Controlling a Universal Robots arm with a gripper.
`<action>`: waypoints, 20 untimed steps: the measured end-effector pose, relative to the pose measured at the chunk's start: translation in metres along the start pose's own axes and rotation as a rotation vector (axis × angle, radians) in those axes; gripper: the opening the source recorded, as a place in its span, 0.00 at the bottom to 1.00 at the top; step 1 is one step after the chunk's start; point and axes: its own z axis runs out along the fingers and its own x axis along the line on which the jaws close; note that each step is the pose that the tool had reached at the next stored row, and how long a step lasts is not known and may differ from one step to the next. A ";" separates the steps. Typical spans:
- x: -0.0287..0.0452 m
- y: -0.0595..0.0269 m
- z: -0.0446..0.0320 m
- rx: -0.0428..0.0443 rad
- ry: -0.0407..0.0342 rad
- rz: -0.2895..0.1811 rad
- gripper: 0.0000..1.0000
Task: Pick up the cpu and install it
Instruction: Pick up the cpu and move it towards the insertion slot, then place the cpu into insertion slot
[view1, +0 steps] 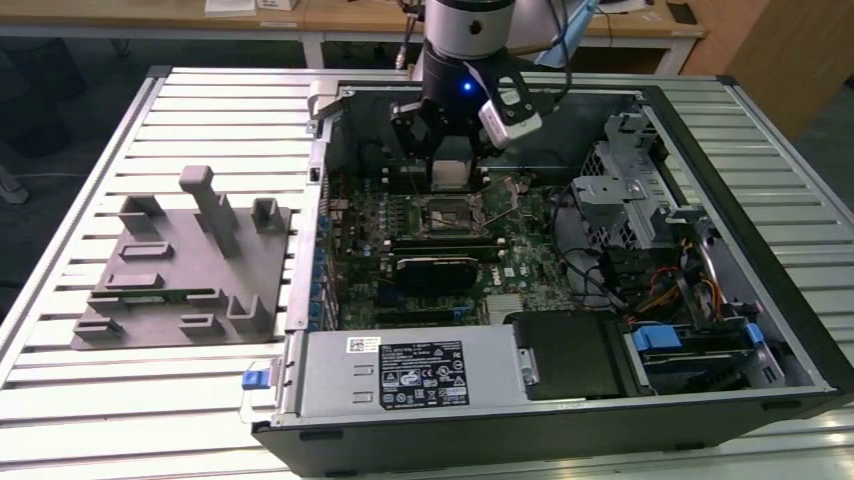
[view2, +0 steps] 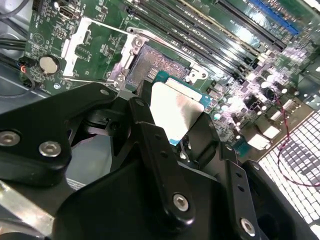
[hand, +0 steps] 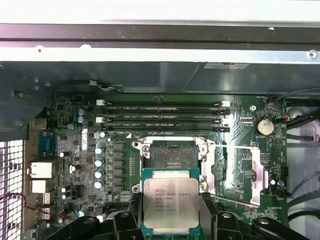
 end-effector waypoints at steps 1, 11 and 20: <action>-0.0001 0.0003 0.0011 0.0001 0.0001 0.000 0.54; 0.0000 0.0006 0.0045 0.0002 0.0001 0.000 0.54; -0.0001 0.0006 0.0047 0.0002 -0.0001 0.004 0.54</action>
